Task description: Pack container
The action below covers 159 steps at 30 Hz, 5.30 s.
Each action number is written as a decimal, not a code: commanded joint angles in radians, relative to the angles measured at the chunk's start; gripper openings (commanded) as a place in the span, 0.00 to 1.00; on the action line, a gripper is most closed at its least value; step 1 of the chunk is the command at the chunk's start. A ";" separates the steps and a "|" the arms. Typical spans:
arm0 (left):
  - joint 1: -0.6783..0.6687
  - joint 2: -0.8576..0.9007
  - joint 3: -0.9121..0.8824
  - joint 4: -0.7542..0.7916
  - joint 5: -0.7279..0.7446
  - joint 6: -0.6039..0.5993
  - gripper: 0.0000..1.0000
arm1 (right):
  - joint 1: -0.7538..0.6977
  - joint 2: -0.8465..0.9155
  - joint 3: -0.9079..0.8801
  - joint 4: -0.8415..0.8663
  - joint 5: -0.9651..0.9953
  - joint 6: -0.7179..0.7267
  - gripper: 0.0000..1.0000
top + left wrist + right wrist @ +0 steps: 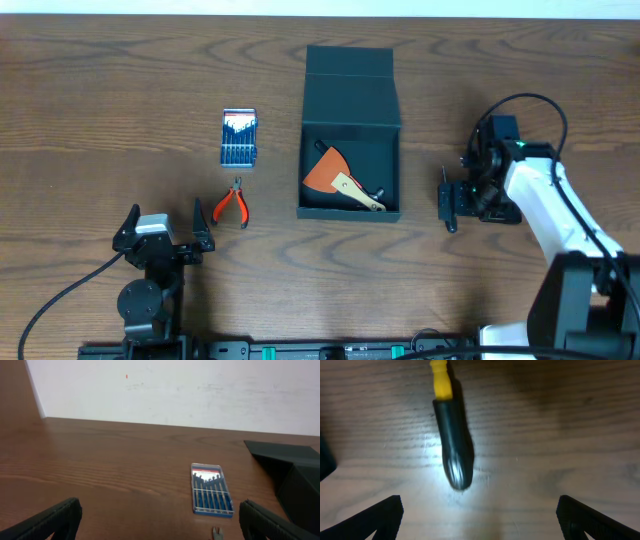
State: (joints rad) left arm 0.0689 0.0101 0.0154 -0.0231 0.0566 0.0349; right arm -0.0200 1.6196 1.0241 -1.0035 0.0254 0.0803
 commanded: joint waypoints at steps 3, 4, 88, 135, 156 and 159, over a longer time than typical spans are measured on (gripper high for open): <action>-0.005 -0.006 -0.011 -0.040 0.011 0.017 0.98 | -0.008 0.079 0.003 0.016 0.000 -0.015 0.99; -0.005 -0.006 -0.011 -0.040 0.011 0.017 0.98 | -0.008 0.089 0.003 0.017 0.000 -0.028 0.99; -0.005 -0.006 -0.011 -0.040 0.011 0.017 0.98 | -0.005 0.280 0.003 0.045 0.002 -0.093 0.66; -0.005 -0.006 -0.011 -0.040 0.011 0.017 0.98 | -0.005 0.280 0.177 0.051 0.109 -0.236 0.99; -0.005 -0.006 -0.011 -0.040 0.011 0.017 0.98 | -0.005 0.281 0.200 -0.011 -0.041 -0.288 0.99; -0.005 -0.006 -0.011 -0.040 0.011 0.017 0.99 | -0.005 0.281 0.200 -0.021 -0.041 -0.288 0.99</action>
State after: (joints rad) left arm 0.0689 0.0101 0.0158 -0.0231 0.0566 0.0349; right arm -0.0212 1.8919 1.2121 -1.0195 -0.0010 -0.1925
